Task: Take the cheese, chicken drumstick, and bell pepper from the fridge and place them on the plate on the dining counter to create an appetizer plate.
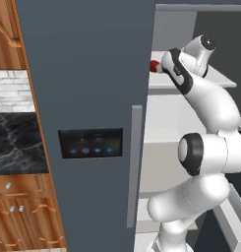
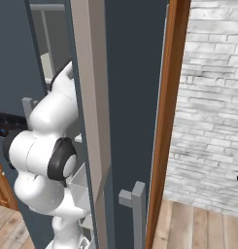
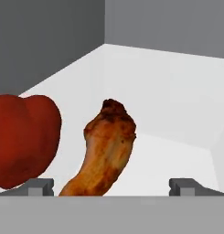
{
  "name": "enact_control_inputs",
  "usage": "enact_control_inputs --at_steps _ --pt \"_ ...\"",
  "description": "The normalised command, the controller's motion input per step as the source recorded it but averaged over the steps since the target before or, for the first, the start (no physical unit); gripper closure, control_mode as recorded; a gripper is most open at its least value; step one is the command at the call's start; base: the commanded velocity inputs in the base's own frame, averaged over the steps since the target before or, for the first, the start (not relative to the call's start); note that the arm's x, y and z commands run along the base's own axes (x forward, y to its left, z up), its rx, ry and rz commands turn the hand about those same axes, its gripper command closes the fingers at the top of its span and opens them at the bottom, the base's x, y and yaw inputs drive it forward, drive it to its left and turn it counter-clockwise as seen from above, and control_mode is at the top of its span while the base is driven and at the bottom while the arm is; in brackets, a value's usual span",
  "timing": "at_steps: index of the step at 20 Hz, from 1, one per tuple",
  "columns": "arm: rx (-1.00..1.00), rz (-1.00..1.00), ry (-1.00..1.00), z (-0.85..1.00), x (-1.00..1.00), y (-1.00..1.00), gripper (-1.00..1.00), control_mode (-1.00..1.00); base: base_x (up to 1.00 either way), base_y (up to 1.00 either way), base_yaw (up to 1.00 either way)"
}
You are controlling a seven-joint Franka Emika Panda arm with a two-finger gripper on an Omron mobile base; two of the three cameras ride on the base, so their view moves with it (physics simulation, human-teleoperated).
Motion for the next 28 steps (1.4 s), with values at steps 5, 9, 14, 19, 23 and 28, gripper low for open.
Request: enact_control_inputs --at_steps 5,9,14,19,23,28 --pt "-0.06 0.03 0.05 -0.24 0.27 0.0 -1.0 -1.0 0.0 0.0 0.0" --pt "-0.08 0.04 0.0 -0.39 0.17 0.0 -1.0 -1.0 0.0 0.0 0.0" --pt "-0.1 0.04 0.0 -0.48 0.04 0.0 1.0 -1.0 0.0 0.0 0.0" --pt "-0.09 0.03 0.0 -0.53 0.06 0.0 1.0 -1.0 0.0 0.0 0.0" --pt "-0.04 0.01 0.0 -0.34 0.0 0.0 1.0 -1.0 0.0 0.0 0.0" --pt "0.0 0.0 0.0 0.0 0.0 0.0 1.0 -1.0 0.0 0.0 0.0"
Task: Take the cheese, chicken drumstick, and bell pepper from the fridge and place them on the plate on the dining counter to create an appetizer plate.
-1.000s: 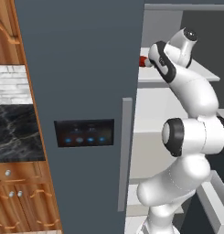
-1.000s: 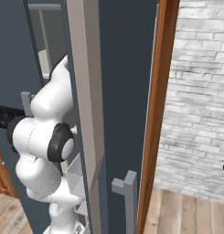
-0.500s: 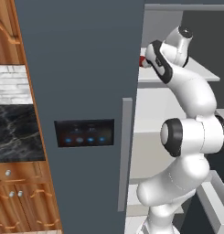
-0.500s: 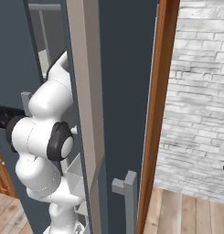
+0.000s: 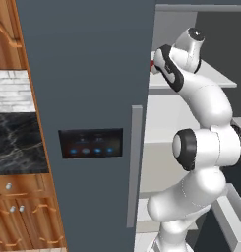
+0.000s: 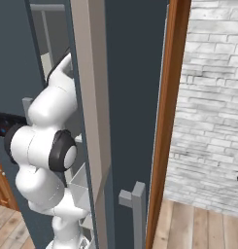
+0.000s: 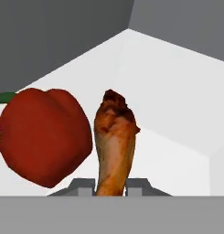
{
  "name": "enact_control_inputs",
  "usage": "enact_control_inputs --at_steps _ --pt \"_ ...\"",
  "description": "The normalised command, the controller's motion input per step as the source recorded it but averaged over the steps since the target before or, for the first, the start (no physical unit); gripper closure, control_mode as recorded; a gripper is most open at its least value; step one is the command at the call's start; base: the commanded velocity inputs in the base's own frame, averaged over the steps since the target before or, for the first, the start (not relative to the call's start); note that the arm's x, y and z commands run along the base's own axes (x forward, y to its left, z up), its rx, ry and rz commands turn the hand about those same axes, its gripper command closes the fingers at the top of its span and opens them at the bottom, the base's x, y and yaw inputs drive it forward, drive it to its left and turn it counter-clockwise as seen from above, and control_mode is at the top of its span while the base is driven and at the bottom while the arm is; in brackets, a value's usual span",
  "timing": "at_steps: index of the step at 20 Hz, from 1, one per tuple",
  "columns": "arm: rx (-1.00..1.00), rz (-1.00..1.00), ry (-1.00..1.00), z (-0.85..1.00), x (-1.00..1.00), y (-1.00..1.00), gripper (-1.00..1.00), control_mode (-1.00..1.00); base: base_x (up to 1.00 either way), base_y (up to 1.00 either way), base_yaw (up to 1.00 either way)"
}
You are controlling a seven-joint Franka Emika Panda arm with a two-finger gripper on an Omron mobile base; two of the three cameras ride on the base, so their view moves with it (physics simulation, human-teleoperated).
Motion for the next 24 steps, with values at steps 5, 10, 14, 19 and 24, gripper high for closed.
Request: enact_control_inputs --at_steps 5,10,14,19,24 --pt "0.0 0.01 -0.04 0.0 -0.44 -0.21 1.0 -1.0 0.0 0.0 0.0" --pt "0.0 0.03 -0.03 0.0 -0.68 -0.12 1.0 -1.0 0.0 0.0 0.0" --pt "0.0 0.0 0.0 0.0 -0.68 0.01 1.0 -1.0 0.0 0.0 0.0" --pt "0.0 0.0 0.0 0.08 -0.58 0.15 1.0 -1.0 0.0 0.0 0.0" --pt "0.0 -0.11 -0.01 0.14 -0.77 0.19 1.0 -1.0 0.0 0.0 0.0"
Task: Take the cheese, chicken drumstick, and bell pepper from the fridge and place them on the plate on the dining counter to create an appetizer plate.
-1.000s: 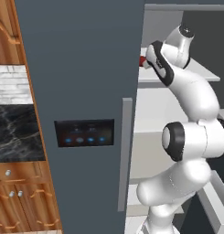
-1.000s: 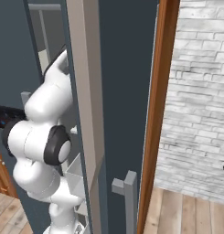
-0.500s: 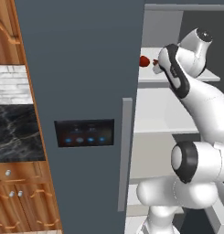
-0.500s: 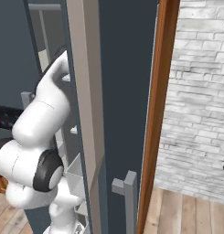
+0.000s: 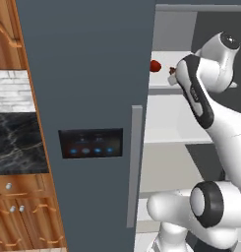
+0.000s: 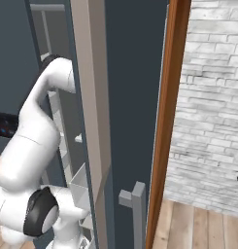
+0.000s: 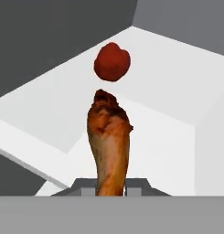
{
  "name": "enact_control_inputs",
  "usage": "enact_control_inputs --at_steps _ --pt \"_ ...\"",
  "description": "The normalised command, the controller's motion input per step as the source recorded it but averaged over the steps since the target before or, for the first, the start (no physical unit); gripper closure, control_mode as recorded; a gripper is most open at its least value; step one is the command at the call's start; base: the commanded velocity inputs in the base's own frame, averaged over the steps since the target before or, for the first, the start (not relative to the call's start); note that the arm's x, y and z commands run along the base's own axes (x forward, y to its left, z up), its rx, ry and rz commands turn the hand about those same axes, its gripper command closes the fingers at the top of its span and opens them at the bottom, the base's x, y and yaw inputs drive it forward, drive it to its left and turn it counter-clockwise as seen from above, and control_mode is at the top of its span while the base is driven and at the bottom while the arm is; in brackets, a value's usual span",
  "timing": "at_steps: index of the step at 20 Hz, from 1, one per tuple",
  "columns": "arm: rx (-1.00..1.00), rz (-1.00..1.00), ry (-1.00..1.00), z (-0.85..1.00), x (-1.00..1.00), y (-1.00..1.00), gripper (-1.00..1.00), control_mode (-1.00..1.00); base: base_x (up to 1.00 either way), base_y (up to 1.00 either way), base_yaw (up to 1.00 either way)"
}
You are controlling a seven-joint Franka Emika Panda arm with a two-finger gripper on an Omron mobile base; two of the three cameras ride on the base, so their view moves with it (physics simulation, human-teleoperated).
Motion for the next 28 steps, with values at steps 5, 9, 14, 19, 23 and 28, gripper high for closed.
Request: enact_control_inputs --at_steps 5,9,14,19,23,28 --pt "0.0 -0.23 -0.05 0.01 -0.99 0.02 1.0 -1.0 0.0 0.0 0.0" --pt "0.0 -0.25 -0.08 0.0 -0.77 0.01 1.0 -1.0 0.0 0.0 0.0" --pt "0.01 -0.23 -0.04 0.0 -0.75 0.15 1.0 -1.0 0.0 0.0 0.0" --pt "0.04 -0.18 0.0 0.0 -0.83 0.21 1.0 -1.0 0.0 0.0 0.0" --pt "0.0 -0.12 0.0 0.0 -0.57 0.12 1.0 -1.0 0.0 0.0 0.0" --pt "0.0 -0.03 0.0 0.0 -0.43 0.0 1.0 -1.0 0.0 0.0 0.0"
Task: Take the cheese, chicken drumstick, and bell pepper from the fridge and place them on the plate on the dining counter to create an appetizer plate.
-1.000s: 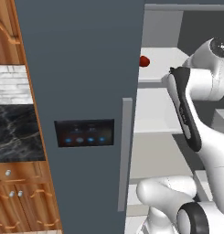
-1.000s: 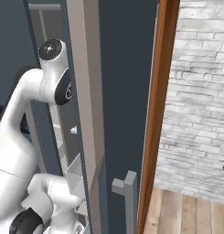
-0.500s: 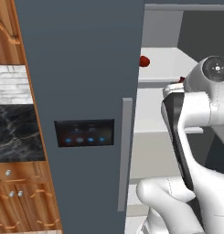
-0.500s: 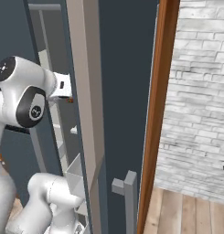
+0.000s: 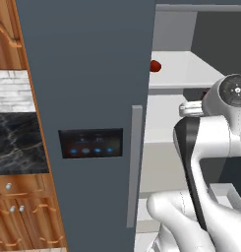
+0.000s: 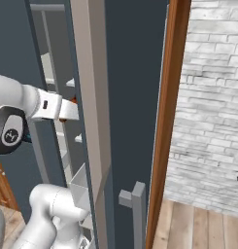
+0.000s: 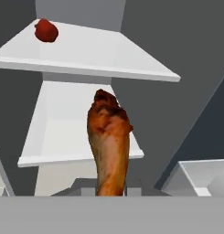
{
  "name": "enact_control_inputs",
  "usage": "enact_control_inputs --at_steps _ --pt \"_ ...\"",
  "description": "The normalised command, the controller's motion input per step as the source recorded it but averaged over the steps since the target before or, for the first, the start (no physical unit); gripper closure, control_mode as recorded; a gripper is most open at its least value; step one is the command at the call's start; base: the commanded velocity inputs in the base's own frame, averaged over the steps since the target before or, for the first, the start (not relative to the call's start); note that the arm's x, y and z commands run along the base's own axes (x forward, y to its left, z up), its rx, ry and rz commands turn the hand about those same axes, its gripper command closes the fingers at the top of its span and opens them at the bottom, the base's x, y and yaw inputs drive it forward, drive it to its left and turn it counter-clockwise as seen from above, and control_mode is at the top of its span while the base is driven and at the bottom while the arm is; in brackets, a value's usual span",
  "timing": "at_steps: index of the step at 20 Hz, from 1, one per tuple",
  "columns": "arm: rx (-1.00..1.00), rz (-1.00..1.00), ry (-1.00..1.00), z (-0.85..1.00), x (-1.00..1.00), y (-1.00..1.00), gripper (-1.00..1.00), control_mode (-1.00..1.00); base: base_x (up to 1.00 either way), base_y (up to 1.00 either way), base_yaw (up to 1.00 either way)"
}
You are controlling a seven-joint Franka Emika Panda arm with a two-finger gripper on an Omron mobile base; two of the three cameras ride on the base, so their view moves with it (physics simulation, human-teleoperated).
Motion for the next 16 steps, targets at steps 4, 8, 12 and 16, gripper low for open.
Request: enact_control_inputs --at_steps 4,8,12,16 --pt "0.0 0.0 0.0 -0.01 -0.51 0.1 1.0 -1.0 0.0 0.0 0.0" --pt "0.0 0.0 0.0 0.0 0.0 0.0 1.0 1.0 -0.28 0.31 0.0" --pt "0.0 0.0 0.0 0.0 0.0 0.0 1.0 1.0 -0.26 0.48 0.0" --pt "0.0 0.0 0.0 0.0 0.0 0.0 1.0 1.0 -0.04 0.9 0.0"
